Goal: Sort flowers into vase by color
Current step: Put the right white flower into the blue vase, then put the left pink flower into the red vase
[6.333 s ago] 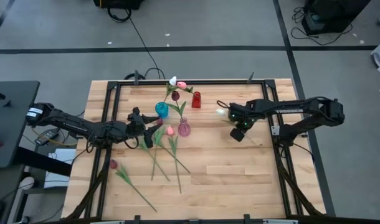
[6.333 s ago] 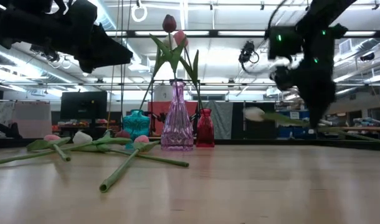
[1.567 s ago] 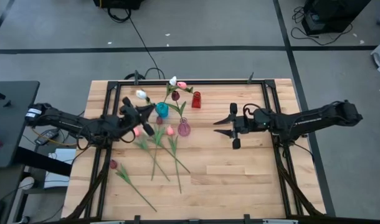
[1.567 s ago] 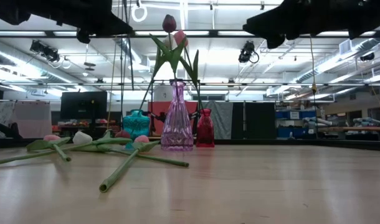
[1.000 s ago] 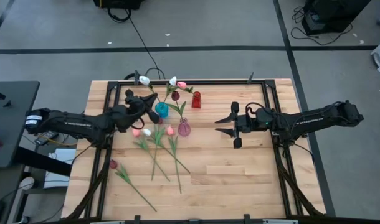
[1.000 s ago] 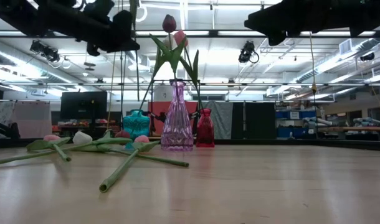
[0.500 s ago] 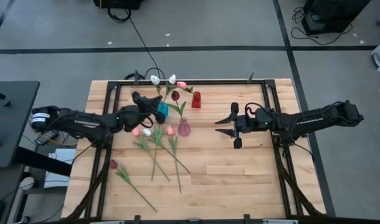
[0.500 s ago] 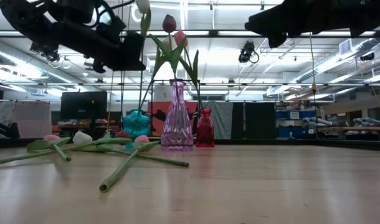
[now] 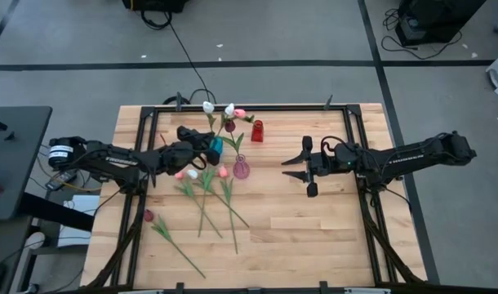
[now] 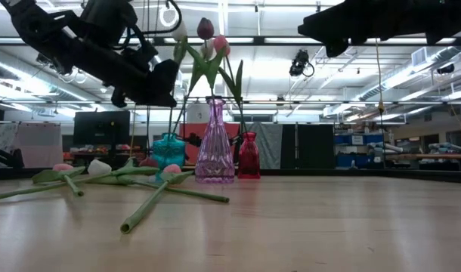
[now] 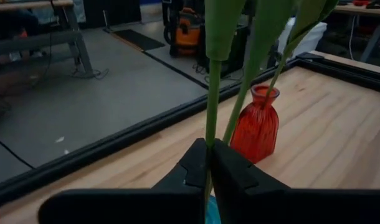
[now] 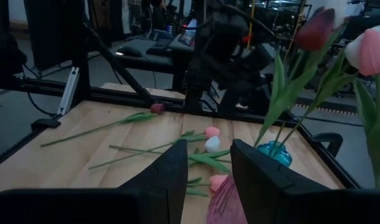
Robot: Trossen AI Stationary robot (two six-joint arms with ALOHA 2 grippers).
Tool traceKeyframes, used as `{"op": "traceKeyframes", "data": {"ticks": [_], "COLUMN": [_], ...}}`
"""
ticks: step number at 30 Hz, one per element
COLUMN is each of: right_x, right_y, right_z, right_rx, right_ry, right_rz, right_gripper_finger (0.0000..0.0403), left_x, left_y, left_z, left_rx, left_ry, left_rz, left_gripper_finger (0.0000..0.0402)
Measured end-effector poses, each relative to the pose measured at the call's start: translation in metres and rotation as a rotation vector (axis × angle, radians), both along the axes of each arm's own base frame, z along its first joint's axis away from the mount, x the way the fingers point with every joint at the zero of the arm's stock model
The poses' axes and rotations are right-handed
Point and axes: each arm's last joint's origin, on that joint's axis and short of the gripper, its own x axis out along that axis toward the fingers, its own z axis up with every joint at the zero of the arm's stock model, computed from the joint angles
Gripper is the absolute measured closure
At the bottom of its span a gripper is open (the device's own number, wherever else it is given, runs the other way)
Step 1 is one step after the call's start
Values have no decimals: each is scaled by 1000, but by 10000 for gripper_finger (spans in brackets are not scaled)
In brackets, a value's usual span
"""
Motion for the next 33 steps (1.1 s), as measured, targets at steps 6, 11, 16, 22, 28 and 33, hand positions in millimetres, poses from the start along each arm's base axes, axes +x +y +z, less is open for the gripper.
{"op": "traceKeyframes", "data": {"ticks": [6,11,16,22,28,33], "right_x": [0,0,0,0,0,-1], "right_y": [1,1,1,0,0,-1], "right_z": [1,1,0,-2,-2,-1], "right_rx": [2,23,24,22,21,9], "right_ry": [-5,-5,4,25,25,14], "right_rz": [2,0,0,-8,-10,-23], "right_gripper_finger": [269,269,269,269,269,269], "left_x": [1,-4,-17,-34,-43,-41], "left_y": [0,-1,-3,-19,-38,-57], "left_z": [-3,-1,10,19,14,14], "left_rx": [-21,-23,-23,-60,-160,-352], "left_ry": [3,32,29,41,89,183], "left_rz": [-10,-10,8,-36,-69,-139], "left_gripper_finger": [323,259,227,223,224,225]}}
